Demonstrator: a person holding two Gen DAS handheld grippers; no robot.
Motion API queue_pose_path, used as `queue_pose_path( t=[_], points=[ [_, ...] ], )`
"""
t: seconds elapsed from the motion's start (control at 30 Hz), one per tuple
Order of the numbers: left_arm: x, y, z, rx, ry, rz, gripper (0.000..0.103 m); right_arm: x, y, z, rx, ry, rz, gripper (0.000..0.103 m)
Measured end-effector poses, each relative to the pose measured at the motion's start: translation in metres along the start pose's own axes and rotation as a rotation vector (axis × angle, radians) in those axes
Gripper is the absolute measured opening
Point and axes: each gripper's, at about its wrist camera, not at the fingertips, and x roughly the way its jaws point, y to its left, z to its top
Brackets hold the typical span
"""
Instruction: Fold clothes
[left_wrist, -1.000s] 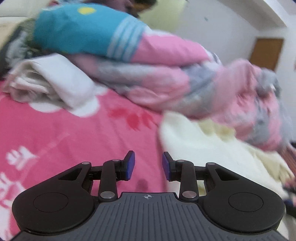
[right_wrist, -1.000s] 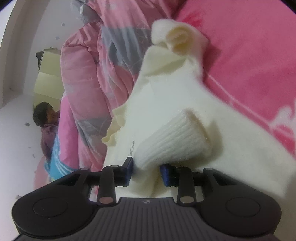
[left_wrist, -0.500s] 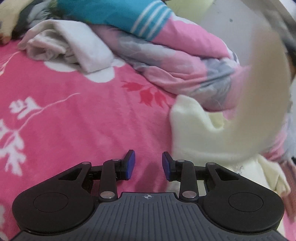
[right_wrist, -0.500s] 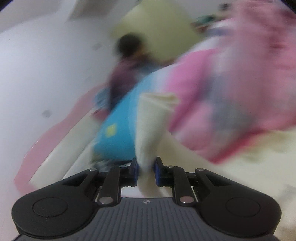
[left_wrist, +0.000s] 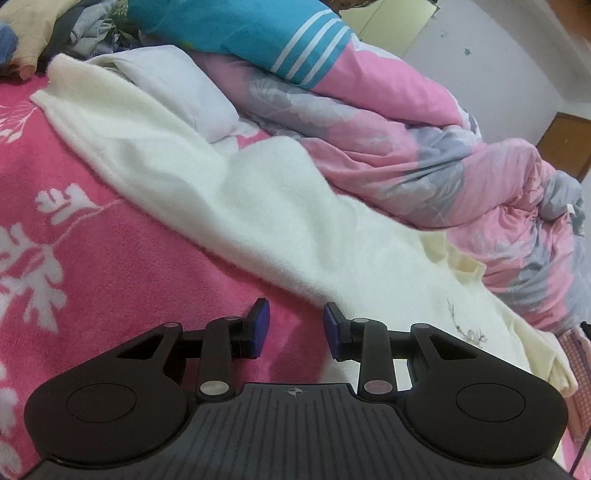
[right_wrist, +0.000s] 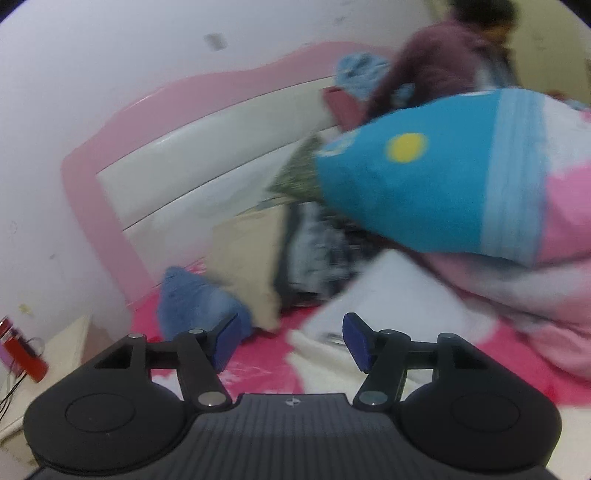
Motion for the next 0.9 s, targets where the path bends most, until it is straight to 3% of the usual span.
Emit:
queue_pose_path(
  t=[0.2,0.37,0.57,0.67,0.73,0.8,0.9],
  points=[
    [-0.005,0.002,-0.001,-0.043,-0.027,0.012,0.032,-0.08,-0.09,-0.046,0.16,-0.067,-0.177,0.056],
    [-0.017,0.002,0.006,-0.072,-0.09,0.036,0.032,-0.118,-0.164,-0.141,0.353,-0.039,-0.26,0.046],
    [-0.064,0.008,0.062,-0.012,-0.201,0.074,0.034,-0.134,-0.242,-0.236,0.606,-0.08,-0.16,0.046],
    [-0.08,0.032,0.108,0.02,-0.205,0.183,0.038,-0.137,-0.262,-0.263,0.646,-0.17,-0.062,0.044],
    [-0.078,0.058,0.136,0.003,-0.177,0.3,0.043,-0.14,-0.271,-0.274,0.674,-0.237,0.016,0.044],
    [-0.065,0.089,0.154,-0.063,-0.12,0.349,0.044,-0.143,-0.278,-0.278,0.707,-0.28,0.081,0.046],
    [-0.032,0.138,0.167,-0.287,-0.005,0.338,0.044,-0.145,-0.281,-0.277,0.704,-0.287,0.117,0.048]
  ],
)
